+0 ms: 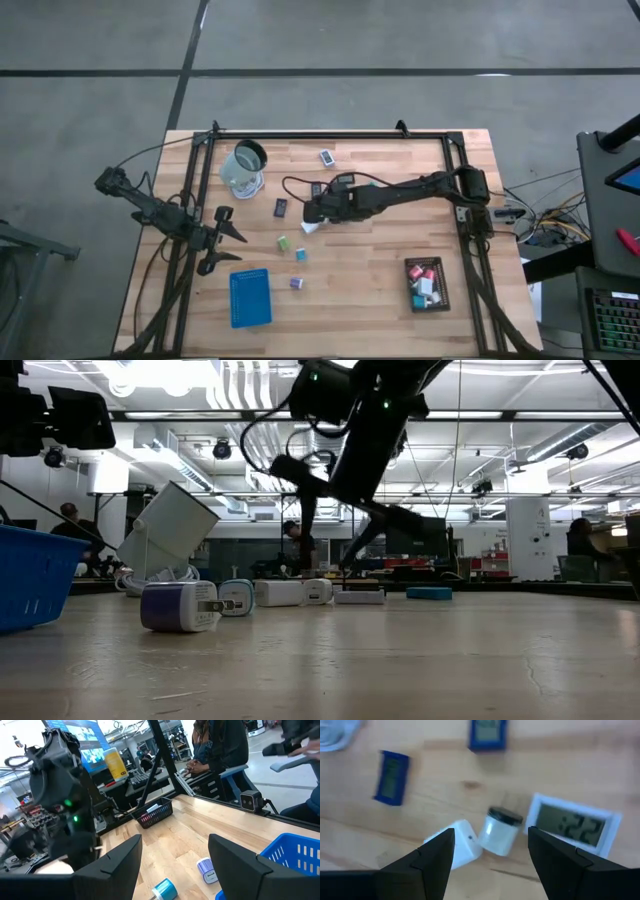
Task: Pick & Place Office items
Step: Put the white black charger adapter into the black bin
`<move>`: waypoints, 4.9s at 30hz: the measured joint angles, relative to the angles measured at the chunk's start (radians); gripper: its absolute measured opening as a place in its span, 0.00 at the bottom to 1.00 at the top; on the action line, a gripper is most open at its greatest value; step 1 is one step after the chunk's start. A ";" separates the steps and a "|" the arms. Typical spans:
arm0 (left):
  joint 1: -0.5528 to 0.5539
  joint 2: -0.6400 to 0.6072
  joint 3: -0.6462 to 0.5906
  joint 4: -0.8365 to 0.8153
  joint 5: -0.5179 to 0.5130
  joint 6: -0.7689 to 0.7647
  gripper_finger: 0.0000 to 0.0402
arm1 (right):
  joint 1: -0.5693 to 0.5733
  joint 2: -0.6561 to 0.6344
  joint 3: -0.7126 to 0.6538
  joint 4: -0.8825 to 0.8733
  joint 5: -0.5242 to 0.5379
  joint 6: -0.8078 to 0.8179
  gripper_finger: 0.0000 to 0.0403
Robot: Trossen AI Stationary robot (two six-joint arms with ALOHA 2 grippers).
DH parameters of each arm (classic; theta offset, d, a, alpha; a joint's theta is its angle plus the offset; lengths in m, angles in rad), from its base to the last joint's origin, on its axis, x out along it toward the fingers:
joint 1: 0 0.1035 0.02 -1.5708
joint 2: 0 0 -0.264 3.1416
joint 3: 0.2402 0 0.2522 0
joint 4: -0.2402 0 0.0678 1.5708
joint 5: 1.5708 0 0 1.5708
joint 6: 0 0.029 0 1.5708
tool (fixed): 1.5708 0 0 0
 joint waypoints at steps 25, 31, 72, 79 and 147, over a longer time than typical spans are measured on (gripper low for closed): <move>0.000 0.000 0.000 0.000 0.000 0.000 0.58 | 0.243 -0.130 -0.003 -0.071 0.448 -0.706 0.61; 0.000 0.000 0.000 0.000 0.000 0.000 0.58 | 0.221 -0.143 -0.003 0.026 0.418 -0.846 0.60; 0.000 0.000 0.000 0.000 0.000 0.000 0.58 | 0.089 -0.998 -1.063 1.100 0.080 -1.535 0.64; 0.000 0.000 0.000 0.000 0.000 0.000 0.58 | 0.088 -0.993 -1.059 1.100 0.081 -1.526 0.66; 0.002 0.280 0.010 0.163 -0.246 -0.480 0.58 | 0.088 -0.992 -1.059 1.099 0.081 -1.523 0.62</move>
